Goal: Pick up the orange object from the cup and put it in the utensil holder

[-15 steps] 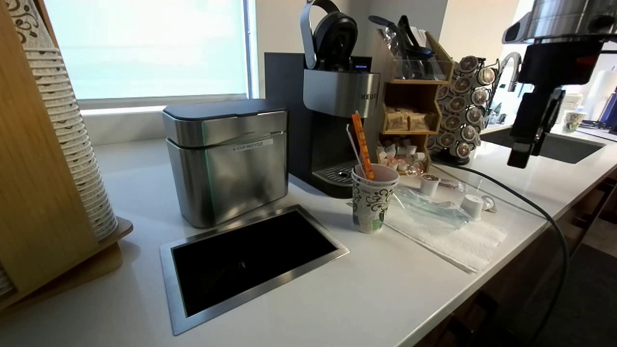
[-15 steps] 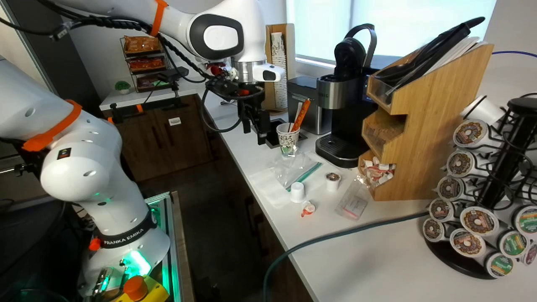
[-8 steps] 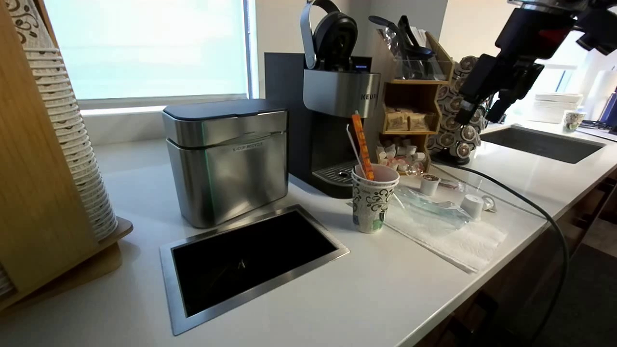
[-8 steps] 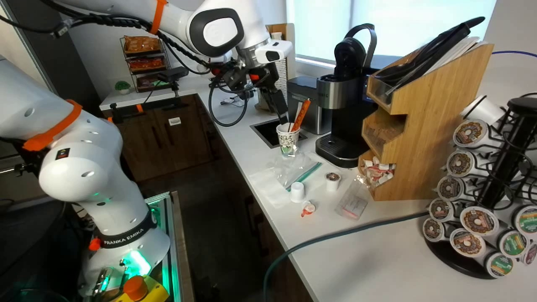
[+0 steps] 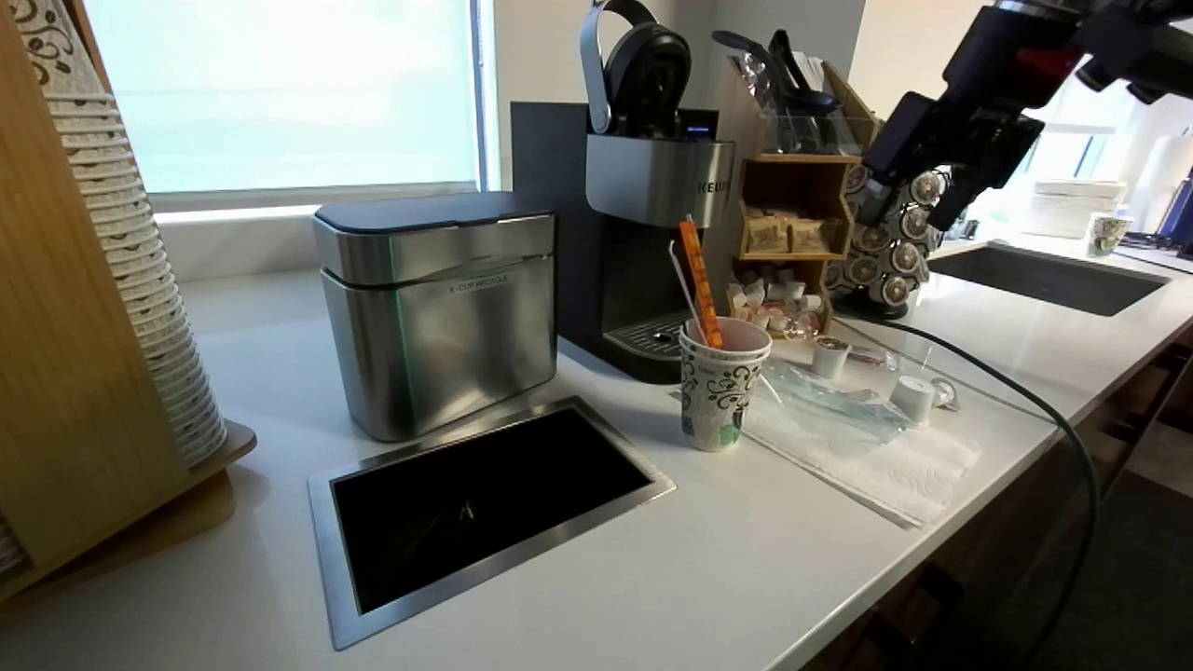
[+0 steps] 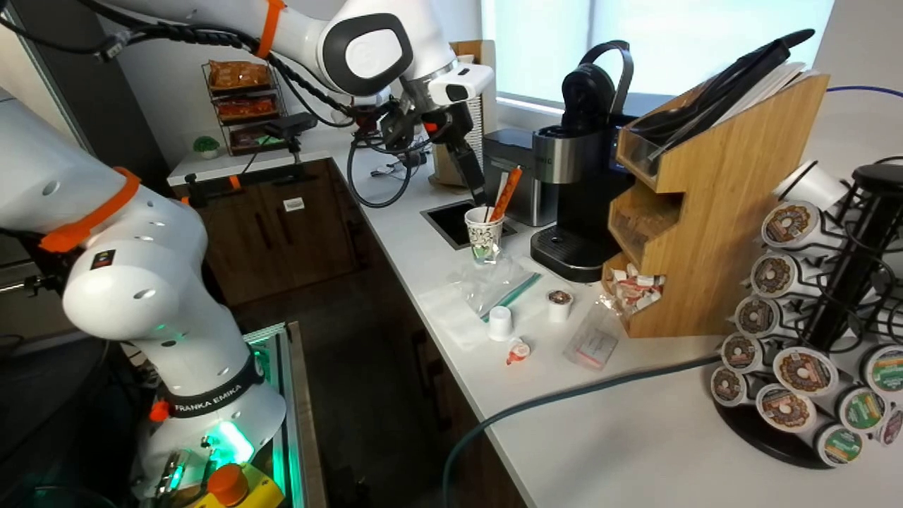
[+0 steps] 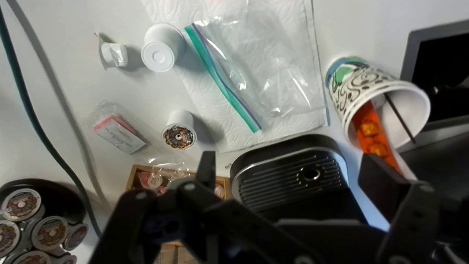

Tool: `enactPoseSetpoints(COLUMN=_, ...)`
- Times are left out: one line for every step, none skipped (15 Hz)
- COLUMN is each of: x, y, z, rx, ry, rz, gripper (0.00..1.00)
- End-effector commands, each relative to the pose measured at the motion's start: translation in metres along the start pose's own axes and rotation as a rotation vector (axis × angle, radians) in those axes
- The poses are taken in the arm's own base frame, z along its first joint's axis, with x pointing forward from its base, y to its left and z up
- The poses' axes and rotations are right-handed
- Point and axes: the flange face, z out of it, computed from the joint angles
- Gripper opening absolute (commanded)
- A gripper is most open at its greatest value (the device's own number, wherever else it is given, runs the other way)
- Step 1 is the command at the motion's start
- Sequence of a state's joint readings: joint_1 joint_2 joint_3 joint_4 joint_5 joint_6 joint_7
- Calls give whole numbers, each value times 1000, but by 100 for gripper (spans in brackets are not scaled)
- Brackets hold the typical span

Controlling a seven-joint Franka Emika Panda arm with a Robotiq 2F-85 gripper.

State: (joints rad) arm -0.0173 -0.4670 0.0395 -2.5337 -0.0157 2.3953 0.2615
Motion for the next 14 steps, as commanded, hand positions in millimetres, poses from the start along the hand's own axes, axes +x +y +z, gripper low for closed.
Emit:
enactPoseSetpoints(x=38, y=-45, z=28, rx=15, ry=86, rz=177, gripper=100)
enactPoseSetpoints(x=48, y=-56, z=35, rx=16, ry=131, rz=212, gripper=100)
enactPoseSetpoints(x=60, y=-65, z=39, rx=12, ry=173, rz=240, gripper=100)
enactPoseSetpoints(x=66, y=-68, z=40, rx=-12, ry=215, rz=249, gripper=100)
enactPoseSetpoints(x=70, y=-70, z=37, rx=-46, ry=245, rz=269, gripper=100)
enactPoseSetpoints(x=70, y=-72, z=39, rx=-83, ry=259, rz=298, gripper=100)
enactPoseSetpoints(x=72, y=-79, z=38, rx=-119, ry=274, rz=320, gripper=100)
enactPoseSetpoints(x=70, y=-87, z=38, rx=-145, ry=289, rz=335, gripper=100)
enactPoseSetpoints(x=69, y=-96, z=41, rx=-167, ry=300, rz=345, gripper=100)
enactPoseSetpoints(x=64, y=-114, z=50, rx=-175, ry=280, rz=322, gripper=100)
enactPoseSetpoints(x=61, y=-127, z=56, rx=-173, ry=240, rz=292, gripper=100)
enactPoseSetpoints(x=56, y=-141, z=69, rx=-179, ry=179, rz=245, gripper=100)
enactPoseSetpoints(x=48, y=-153, z=73, rx=-165, ry=135, rz=211, gripper=100)
enactPoseSetpoints(x=49, y=-134, z=56, rx=-169, ry=209, rz=250, gripper=100)
